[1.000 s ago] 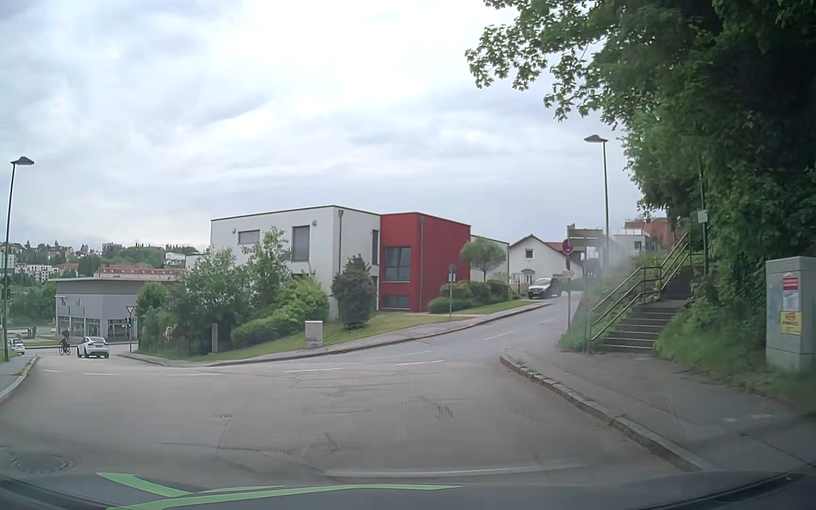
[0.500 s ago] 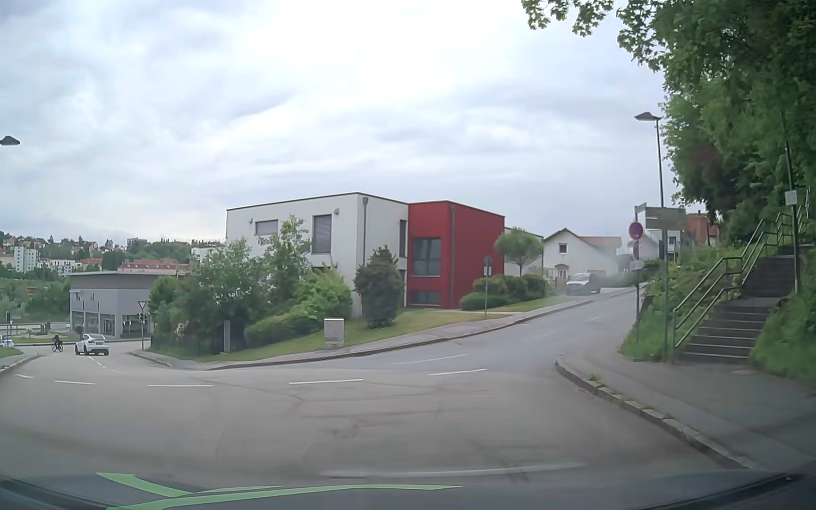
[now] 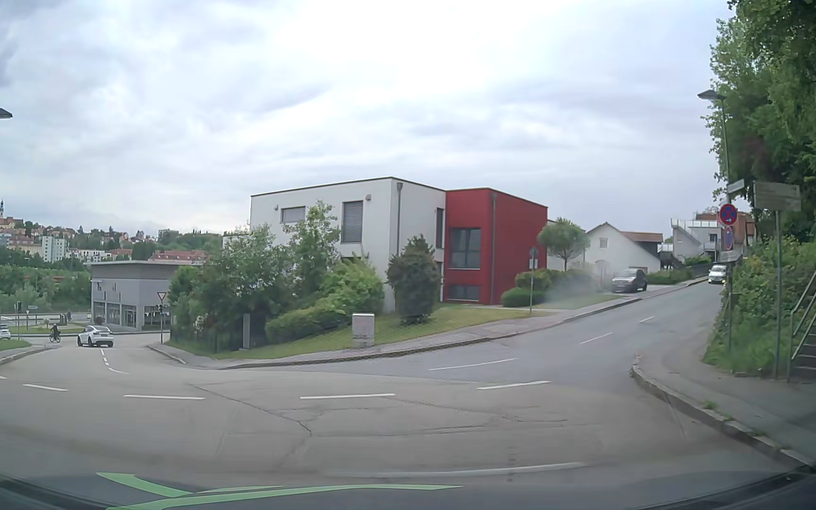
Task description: Follow the waypoints while adhering to traffic rules and regulations
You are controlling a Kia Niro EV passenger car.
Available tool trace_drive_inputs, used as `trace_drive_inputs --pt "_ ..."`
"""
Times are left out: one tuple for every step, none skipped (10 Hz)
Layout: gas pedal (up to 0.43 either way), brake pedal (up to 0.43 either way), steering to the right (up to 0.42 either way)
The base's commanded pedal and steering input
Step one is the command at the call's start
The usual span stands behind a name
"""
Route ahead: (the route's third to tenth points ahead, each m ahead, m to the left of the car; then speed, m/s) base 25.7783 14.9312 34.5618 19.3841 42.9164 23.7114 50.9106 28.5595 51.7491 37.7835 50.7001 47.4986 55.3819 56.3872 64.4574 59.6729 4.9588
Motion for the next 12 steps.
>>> trace_drive_inputs --pt "0.000 0.262 -0.122" --pt "0.000 0.299 -0.118" --pt "0.000 0.311 -0.106" --pt "0.000 0.311 -0.091" --pt "0.000 0.311 -0.075" --pt "0.000 0.311 -0.067" --pt "0.000 0.311 -0.060" --pt "0.000 0.311 -0.059" --pt "0.000 0.311 -0.059" --pt "0.000 0.311 -0.059" --pt "0.000 0.305 -0.060" --pt "0.000 0.299 -0.061"
